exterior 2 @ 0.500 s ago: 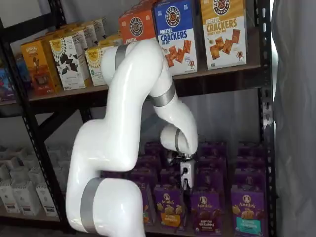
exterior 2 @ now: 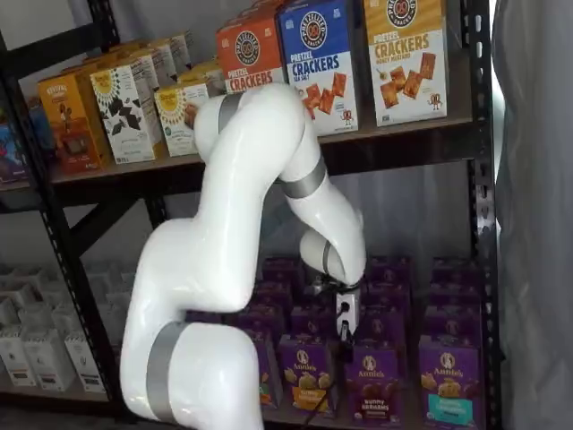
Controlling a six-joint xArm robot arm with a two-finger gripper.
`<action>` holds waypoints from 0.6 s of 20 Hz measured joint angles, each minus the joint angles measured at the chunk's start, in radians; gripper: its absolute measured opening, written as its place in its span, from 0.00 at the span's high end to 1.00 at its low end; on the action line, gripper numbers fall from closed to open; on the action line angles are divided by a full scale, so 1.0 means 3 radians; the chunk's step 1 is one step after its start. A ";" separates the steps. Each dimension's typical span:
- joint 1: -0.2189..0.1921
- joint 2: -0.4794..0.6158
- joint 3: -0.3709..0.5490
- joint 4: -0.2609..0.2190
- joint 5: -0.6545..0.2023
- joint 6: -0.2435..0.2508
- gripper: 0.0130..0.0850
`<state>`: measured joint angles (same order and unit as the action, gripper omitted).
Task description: Pick up the purple box with a brown patch in the center, on the bottom shelf, the fifth box from the left
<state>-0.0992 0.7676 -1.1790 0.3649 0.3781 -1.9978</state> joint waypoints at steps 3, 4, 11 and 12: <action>-0.0009 0.0106 -0.0091 0.0028 -0.0098 -0.0040 0.00; -0.0014 0.0143 -0.0123 0.0010 -0.0113 -0.0029 0.00; -0.0062 0.0421 -0.0396 -0.0388 -0.0119 0.0286 0.00; -0.0066 0.0456 -0.0435 -0.0438 -0.0110 0.0327 0.00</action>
<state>-0.1190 0.9045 -1.3095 0.2336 0.3452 -1.8997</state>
